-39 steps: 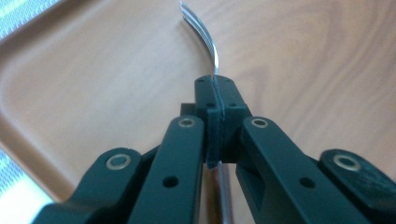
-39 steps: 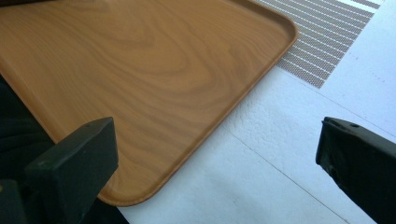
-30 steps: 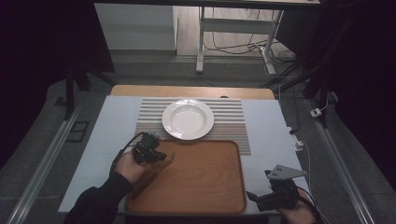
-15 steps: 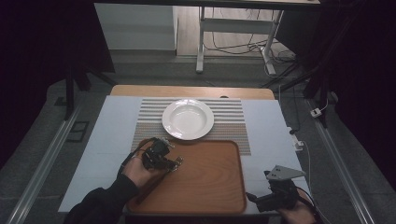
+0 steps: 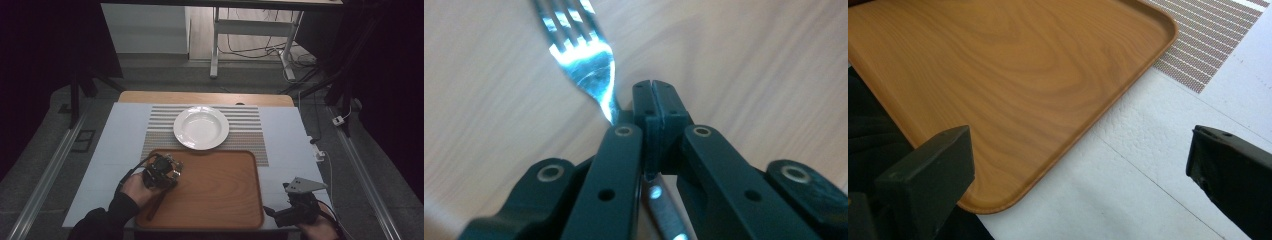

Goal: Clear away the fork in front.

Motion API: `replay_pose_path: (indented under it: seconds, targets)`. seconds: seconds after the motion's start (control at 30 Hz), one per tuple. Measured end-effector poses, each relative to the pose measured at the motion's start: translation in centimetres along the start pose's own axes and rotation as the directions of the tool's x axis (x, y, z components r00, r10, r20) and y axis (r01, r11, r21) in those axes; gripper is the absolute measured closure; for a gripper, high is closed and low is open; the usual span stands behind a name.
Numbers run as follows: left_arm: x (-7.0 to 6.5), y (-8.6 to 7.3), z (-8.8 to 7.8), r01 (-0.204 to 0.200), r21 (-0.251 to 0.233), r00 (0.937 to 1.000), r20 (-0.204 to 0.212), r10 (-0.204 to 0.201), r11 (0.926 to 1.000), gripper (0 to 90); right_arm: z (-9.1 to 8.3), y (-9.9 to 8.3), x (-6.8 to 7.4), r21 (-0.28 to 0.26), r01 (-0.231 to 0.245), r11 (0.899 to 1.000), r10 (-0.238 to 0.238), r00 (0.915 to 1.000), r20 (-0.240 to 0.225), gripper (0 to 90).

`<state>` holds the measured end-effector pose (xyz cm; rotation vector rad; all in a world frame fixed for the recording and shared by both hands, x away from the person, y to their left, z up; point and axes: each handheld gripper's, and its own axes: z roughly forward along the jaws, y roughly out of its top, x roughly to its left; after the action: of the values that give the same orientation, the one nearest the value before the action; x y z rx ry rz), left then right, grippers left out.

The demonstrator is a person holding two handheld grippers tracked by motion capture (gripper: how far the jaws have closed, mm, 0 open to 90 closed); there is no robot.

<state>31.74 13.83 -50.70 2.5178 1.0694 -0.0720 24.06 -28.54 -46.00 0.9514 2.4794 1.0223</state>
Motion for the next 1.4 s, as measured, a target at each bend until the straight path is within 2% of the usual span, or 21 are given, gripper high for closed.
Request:
replay_pose_path:
  seconds: [0.13, 0.3, 0.4, 0.53, 0.63, 0.73, 0.87, 0.93, 0.97, 1.07, 1.1, 1.17, 1.2, 1.27, 1.3, 1.37, 1.4]
  targets:
    - [1.1, -0.7, -0.5, 0.045, -0.002, 0.9989, -0.011, -0.045, 0.9990, 89.0, 0.0, 0.0, 0.0, 0.001, -0.003, 1.000, 0.003, 1.0000, 0.000, 0.0]
    - [1.8, -1.3, -0.8, 0.079, -0.007, 0.9968, -0.008, -0.079, 0.9968, 85.7, 0.0, 0.0, 0.0, 0.001, -0.004, 1.000, 0.004, 1.0000, -0.002, 0.0]
    - [1.6, -1.5, -1.0, 0.074, -0.002, 0.9972, 0.006, -0.074, 0.9972, 84.3, 0.0, 0.0, -0.1, 0.001, -0.006, 1.000, 0.006, 1.0000, -0.002, 0.0]
    - [0.6, -1.8, -1.1, 0.057, 0.009, 0.9959, 0.069, -0.057, 0.9983, 86.4, 0.0, 0.0, -0.1, 0.000, -0.007, 1.000, 0.007, 1.0000, -0.001, 0.0]
    - [-0.3, -2.2, -1.0, 0.038, 0.034, 0.9960, 0.080, -0.040, 0.9987, 88.9, 0.0, 0.0, -0.1, 0.000, -0.007, 1.000, 0.007, 1.0000, 0.000, 0.0]
    - [-0.5, -2.9, -1.0, 0.044, 0.069, 0.9983, 0.035, -0.047, 0.9966, 89.1, 0.0, 0.0, 0.0, 0.002, -0.005, 1.000, 0.005, 1.0000, 0.001, 0.0]
    - [0.0, -3.7, -1.5, 0.086, 0.072, 0.9963, -0.007, -0.086, 0.9937, 89.2, 0.0, 0.0, -0.1, 0.001, -0.007, 1.000, 0.007, 1.0000, 0.000, 0.0]
    - [0.3, -4.0, -1.9, 0.105, 0.051, 0.9945, 0.005, -0.105, 0.9932, 89.0, 0.0, 0.0, -0.1, 0.000, -0.006, 1.000, 0.006, 1.0000, 0.000, 0.0]
    - [0.4, -4.2, -2.2, 0.109, 0.027, 0.9939, 0.014, -0.109, 0.9937, 88.8, 0.0, 0.0, -0.1, 0.000, -0.007, 1.000, 0.007, 1.0000, 0.000, 0.0]
    - [0.3, -5.0, -3.5, 0.114, -0.064, 0.9935, 0.008, -0.114, 0.9914, 68.8, 0.0, 0.0, -0.1, -0.002, -0.009, 1.000, 0.009, 0.9999, 0.005, 0.0]
    - [0.2, -5.5, -3.9, 0.110, -0.097, 0.9939, 0.010, -0.110, 0.9891, 62.7, 0.0, 0.0, -0.1, -0.004, -0.010, 1.000, 0.010, 0.9999, 0.006, 0.0]
    - [-0.1, -6.6, -4.9, 0.114, -0.169, 0.9935, 0.022, -0.112, 0.9791, 46.3, -0.1, 0.0, -0.1, -0.003, -0.012, 1.000, 0.012, 0.9999, 0.011, 0.0]
    - [-0.3, -7.2, -5.3, 0.107, -0.212, 0.9943, 0.026, -0.104, 0.9713, 40.2, -0.1, 0.0, -0.1, -0.003, -0.013, 1.000, 0.013, 0.9998, 0.014, 0.0]
    - [-0.8, -8.7, -6.1, 0.082, -0.294, 0.9963, 0.002, -0.086, 0.9521, 26.4, -0.1, 0.0, 0.0, -0.003, -0.017, 1.000, 0.017, 0.9997, 0.020, 0.0]
    - [-1.0, -9.4, -6.4, 0.082, -0.312, 0.9958, -0.012, -0.090, 0.9464, 19.3, -0.1, 0.0, 0.0, -0.001, -0.019, 1.000, 0.019, 0.9996, 0.021, 0.0]
    - [-1.3, -10.8, -6.9, 0.099, -0.349, 0.9934, -0.018, -0.113, 0.9317, 18.8, -0.1, 0.0, 0.0, -0.003, -0.023, 1.000, 0.023, 0.9994, 0.025, 0.0]
    - [-1.4, -11.5, -7.1, 0.084, -0.362, 0.9942, -0.032, -0.103, 0.9283, 15.8, -0.1, 0.0, -0.1, 0.000, -0.021, 1.000, 0.021, 0.9993, 0.030, 0.0]
